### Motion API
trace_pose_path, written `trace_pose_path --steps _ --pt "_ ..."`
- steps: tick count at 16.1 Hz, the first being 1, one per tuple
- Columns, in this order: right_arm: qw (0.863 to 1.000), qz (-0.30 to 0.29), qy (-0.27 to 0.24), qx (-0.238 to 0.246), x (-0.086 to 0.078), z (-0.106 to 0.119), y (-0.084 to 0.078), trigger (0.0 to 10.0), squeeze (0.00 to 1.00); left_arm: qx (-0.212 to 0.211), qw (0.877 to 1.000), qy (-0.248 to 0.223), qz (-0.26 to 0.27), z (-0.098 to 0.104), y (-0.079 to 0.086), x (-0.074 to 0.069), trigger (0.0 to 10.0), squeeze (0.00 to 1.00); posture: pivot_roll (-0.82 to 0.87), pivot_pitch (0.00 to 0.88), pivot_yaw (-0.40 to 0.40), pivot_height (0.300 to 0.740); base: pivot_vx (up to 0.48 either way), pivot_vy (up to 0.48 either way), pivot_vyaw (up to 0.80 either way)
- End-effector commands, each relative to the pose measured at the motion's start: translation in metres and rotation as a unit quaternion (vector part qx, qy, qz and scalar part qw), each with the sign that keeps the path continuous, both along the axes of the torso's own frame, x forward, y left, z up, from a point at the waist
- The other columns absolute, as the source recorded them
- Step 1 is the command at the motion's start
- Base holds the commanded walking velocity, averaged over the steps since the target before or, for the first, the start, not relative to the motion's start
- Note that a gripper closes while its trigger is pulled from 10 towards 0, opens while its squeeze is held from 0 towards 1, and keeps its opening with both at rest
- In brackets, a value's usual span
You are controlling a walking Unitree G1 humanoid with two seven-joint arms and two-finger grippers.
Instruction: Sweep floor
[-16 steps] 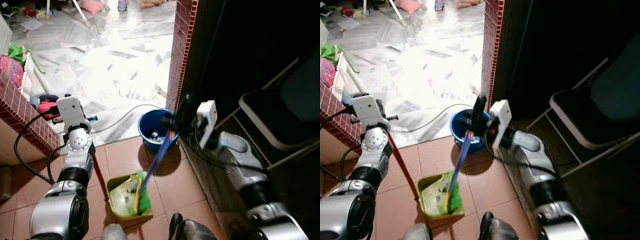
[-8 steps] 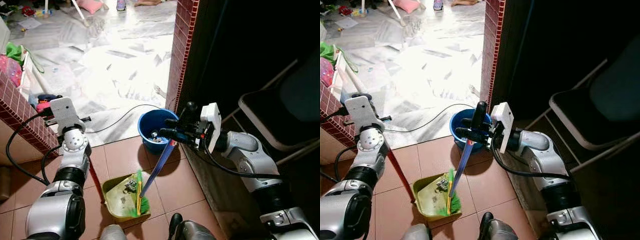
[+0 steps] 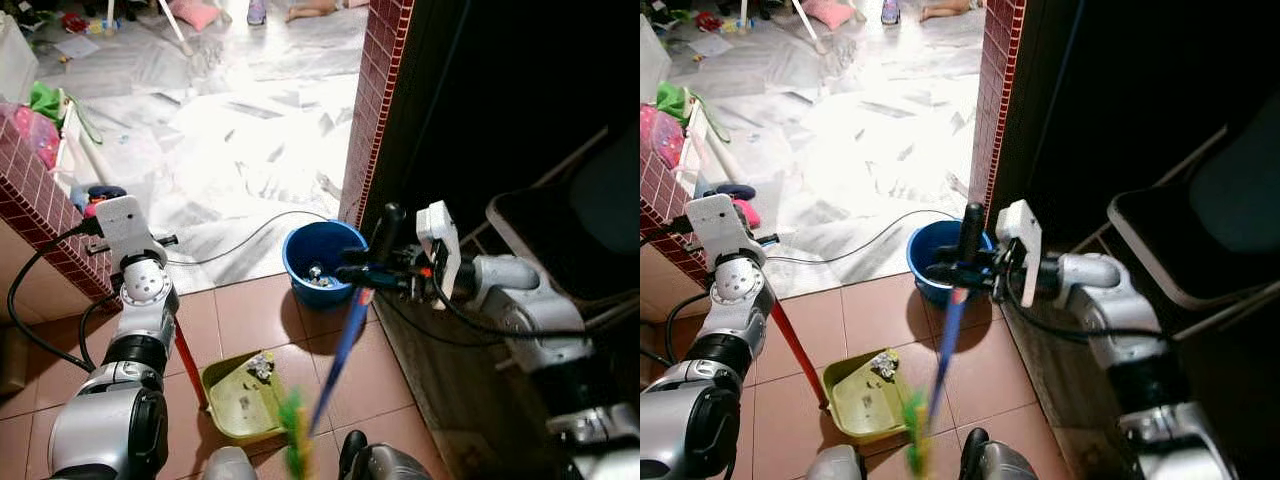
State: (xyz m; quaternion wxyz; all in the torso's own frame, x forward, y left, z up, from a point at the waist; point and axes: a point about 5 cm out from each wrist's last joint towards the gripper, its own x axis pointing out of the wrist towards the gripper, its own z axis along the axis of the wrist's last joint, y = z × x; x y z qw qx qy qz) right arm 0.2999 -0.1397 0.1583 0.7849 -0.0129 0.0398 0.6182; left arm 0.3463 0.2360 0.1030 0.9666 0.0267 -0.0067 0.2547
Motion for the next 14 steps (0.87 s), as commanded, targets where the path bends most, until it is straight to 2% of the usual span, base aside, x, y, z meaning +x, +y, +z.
trace_pose_path --steps 1,3,6,10,14 --pt "0.999 -0.012 -0.041 -0.019 0.006 0.008 -0.007 10.0 0.0 0.006 1.0 -0.01 0.001 0.007 0.001 0.004 10.0 0.0 -0.05 0.008 -0.028 0.74 0.0 0.0 0.0" --pt "0.998 -0.03 -0.053 -0.03 0.007 -0.002 -0.009 10.0 0.0 0.013 1.0 -0.022 -0.014 0.011 -0.001 0.004 10.0 0.0 -0.03 0.0 -0.041 0.74 0.0 0.0 0.0" --pt "0.995 -0.07 -0.067 -0.021 0.012 -0.009 -0.005 10.0 0.0 0.019 0.999 -0.039 -0.032 0.016 -0.009 0.006 10.0 0.0 0.0 0.0 -0.072 0.74 0.0 0.0 0.0" --pt "0.982 -0.108 -0.155 -0.024 0.024 -0.006 0.004 10.0 0.0 0.026 0.998 -0.05 -0.036 0.019 -0.014 0.007 10.0 0.0 0.01 0.0 -0.096 0.74 0.0 0.0 0.0" --pt "0.981 -0.112 -0.157 -0.019 0.024 -0.005 0.005 10.0 0.0 0.026 0.998 -0.05 -0.036 0.019 -0.014 0.007 10.0 0.0 0.01 0.0 -0.096 0.74 0.0 0.0 0.0"
